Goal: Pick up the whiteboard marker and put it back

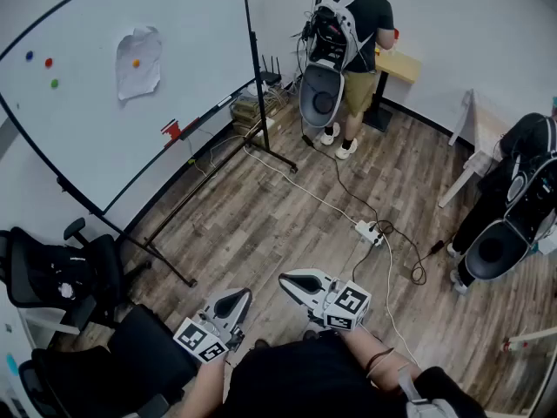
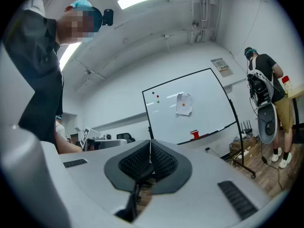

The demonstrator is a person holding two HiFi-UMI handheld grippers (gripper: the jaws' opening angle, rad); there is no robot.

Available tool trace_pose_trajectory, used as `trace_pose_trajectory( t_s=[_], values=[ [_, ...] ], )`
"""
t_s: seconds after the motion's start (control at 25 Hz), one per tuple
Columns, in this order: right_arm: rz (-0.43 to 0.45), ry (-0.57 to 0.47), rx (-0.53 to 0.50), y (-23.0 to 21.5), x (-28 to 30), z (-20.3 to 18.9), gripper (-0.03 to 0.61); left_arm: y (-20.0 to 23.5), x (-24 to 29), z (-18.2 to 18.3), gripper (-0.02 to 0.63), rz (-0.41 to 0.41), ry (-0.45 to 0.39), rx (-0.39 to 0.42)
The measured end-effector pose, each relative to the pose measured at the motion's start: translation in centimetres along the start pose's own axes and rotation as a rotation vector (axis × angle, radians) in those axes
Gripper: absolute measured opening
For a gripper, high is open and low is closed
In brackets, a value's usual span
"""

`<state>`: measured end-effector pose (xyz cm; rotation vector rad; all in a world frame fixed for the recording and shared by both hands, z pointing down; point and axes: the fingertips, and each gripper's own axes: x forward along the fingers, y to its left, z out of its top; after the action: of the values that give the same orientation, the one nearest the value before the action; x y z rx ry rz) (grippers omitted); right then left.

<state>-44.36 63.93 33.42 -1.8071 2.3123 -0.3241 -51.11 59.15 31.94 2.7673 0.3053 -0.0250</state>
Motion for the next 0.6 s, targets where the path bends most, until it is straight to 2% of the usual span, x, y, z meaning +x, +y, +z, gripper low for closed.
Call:
trace_pose_trajectory(
  t_s=[0.16,0.36,0.6],
  values=[
    [-0.012,0.001,-0.01,-1.0,-1.6,0.2,0.02,-0.1,2.0,-0.3,0.011,0.001,0.012,-0.012],
    [0.015,0.007,0.003,-2.3,-4.2,-0.3,0.02,-1.2,4.2,-2.2,0.011,0.025,0.022,-0.045],
    [0.011,0.013,-0.033,-3.4,-5.7,-0.7,0.02,-3.0,6.5,-4.1,0.011,0.013,0.066,-0.039]
  ],
)
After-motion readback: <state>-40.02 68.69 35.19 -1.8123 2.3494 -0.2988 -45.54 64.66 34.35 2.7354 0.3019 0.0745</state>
